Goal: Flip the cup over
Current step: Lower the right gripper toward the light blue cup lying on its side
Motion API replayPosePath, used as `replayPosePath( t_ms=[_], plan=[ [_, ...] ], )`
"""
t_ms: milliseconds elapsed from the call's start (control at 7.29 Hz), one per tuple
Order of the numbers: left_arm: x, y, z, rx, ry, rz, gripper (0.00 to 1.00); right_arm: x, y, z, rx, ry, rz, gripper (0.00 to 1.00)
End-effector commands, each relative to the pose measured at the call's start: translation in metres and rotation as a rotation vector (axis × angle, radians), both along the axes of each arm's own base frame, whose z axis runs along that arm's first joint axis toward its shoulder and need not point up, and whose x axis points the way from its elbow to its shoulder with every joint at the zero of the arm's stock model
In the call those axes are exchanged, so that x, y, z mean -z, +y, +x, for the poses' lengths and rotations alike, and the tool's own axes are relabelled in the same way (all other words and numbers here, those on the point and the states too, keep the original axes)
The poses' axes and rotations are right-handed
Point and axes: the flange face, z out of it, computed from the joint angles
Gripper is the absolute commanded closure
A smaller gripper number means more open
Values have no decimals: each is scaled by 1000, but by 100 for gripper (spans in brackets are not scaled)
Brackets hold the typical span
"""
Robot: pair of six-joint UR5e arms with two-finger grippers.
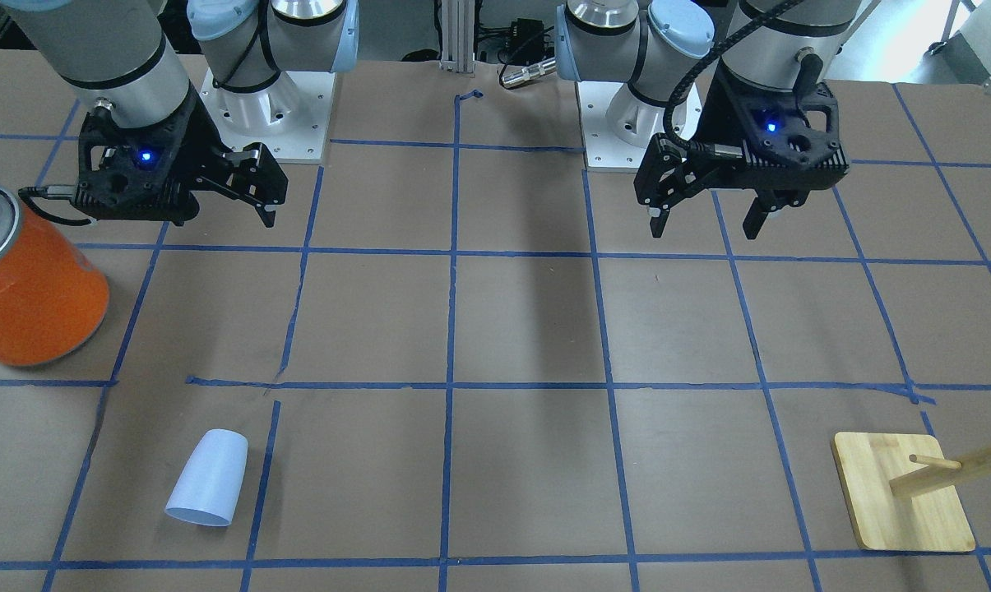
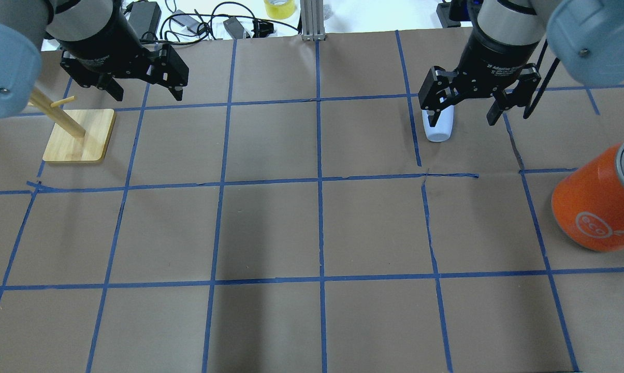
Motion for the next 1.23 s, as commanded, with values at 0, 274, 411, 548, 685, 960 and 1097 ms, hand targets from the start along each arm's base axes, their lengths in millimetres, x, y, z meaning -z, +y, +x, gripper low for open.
replayPosePath(
  t_ms=[0, 274, 411, 548, 685, 960, 1097],
  plan=[
    [0, 0, 0, -1, 0, 0, 0, 1, 0, 0, 0, 2, 1, 0],
    [0, 0, 0, 0, -2, 0, 0, -3, 1, -1, -1, 8, -8, 0],
    [0, 0, 0, -1, 0, 0, 0, -3, 0, -1, -1, 7, -9, 0],
    [0, 0, 0, -1, 0, 0, 0, 1, -2, -1, 1, 10, -6, 0],
    [0, 0, 0, -1, 0, 0, 0, 5, -5, -1, 2, 10, 3, 0],
    [0, 0, 0, -1, 2, 0, 0, -2, -4, 0, 3, 4, -6, 0],
    [0, 0, 0, -1, 2, 0, 0, 0, -5, 0, 3, 4, -9, 0]
  ],
)
